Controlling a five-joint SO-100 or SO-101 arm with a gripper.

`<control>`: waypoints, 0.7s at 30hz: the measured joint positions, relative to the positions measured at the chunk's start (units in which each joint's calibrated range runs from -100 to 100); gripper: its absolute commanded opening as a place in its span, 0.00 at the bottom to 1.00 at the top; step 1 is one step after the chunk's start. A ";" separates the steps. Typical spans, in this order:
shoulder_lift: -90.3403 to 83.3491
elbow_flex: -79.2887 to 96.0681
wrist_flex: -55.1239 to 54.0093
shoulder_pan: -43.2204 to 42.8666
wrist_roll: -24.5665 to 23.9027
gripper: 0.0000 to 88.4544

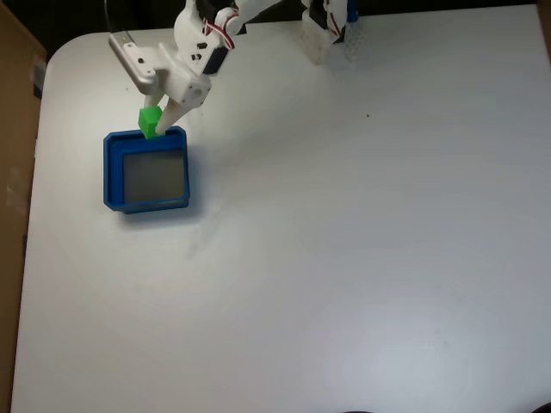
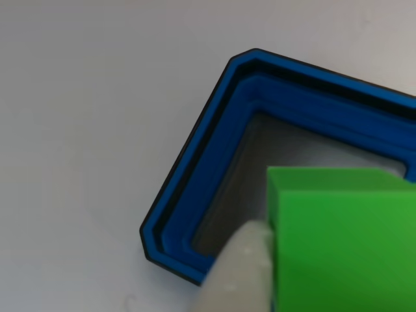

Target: Pick up green cube and drop it in the blue box

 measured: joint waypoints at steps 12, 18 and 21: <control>8.49 -3.76 0.00 0.85 0.05 0.03; 18.31 -12.80 0.00 1.42 0.05 0.03; 21.06 -13.43 0.00 1.42 0.05 0.03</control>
